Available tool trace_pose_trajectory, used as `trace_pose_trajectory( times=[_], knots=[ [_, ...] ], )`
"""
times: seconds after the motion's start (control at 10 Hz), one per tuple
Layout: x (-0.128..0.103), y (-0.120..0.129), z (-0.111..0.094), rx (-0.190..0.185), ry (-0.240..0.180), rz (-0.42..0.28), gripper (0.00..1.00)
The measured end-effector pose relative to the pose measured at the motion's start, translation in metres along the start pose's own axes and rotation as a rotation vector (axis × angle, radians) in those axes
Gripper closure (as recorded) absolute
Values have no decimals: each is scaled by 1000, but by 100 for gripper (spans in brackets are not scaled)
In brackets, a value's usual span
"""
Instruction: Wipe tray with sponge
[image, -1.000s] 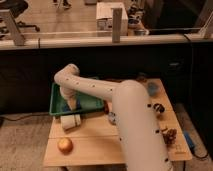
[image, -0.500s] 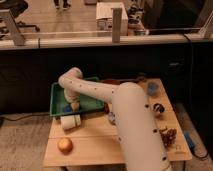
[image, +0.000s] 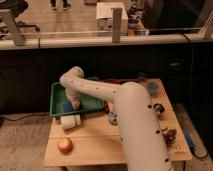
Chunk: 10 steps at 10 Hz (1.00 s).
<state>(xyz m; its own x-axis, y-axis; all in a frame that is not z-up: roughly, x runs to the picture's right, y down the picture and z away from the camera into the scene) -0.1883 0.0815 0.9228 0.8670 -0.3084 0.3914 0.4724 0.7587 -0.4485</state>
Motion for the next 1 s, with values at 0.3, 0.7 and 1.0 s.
trace_pose_trajectory(
  times=[0.3, 0.7, 1.0],
  knots=[
    [21, -3, -13, 18, 37, 35, 100],
    [26, -29, -11, 35, 43, 6, 100],
    [-5, -22, 2, 18, 10, -49, 100]
  ],
)
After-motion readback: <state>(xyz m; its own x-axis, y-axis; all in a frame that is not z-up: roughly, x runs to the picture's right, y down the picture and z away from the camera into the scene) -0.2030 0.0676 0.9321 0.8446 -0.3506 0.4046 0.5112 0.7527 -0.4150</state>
